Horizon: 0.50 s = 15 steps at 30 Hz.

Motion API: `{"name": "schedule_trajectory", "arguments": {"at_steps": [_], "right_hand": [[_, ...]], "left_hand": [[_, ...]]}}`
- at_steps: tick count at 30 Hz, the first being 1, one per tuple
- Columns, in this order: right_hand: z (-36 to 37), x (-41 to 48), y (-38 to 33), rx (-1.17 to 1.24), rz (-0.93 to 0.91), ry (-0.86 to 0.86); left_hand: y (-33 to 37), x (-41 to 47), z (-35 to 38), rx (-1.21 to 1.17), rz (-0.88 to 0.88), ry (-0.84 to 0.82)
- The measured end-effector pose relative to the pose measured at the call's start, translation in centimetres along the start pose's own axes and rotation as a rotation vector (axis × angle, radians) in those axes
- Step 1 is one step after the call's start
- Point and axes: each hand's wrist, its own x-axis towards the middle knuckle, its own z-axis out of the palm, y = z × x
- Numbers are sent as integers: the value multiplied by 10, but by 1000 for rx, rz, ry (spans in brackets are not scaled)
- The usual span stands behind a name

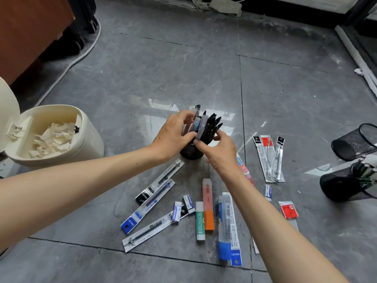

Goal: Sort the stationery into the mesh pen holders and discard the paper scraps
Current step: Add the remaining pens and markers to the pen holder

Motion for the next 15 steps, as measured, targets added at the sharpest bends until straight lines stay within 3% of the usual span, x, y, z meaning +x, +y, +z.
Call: {"name": "schedule_trajectory", "arguments": {"at_steps": [2,5,9,15], "right_hand": [[1,3,-2,-5,25,-3],[7,4,-1,73,175,-21],[11,7,1,233,329,-68],[-4,8,-10,318,431,-182]], "left_hand": [[-1,0,1,66,-10,57],[0,-2,2,85,-190,128],[0,-3,0,-23,-480,-126],[11,-1,-1,-350,-571,-235]]}}
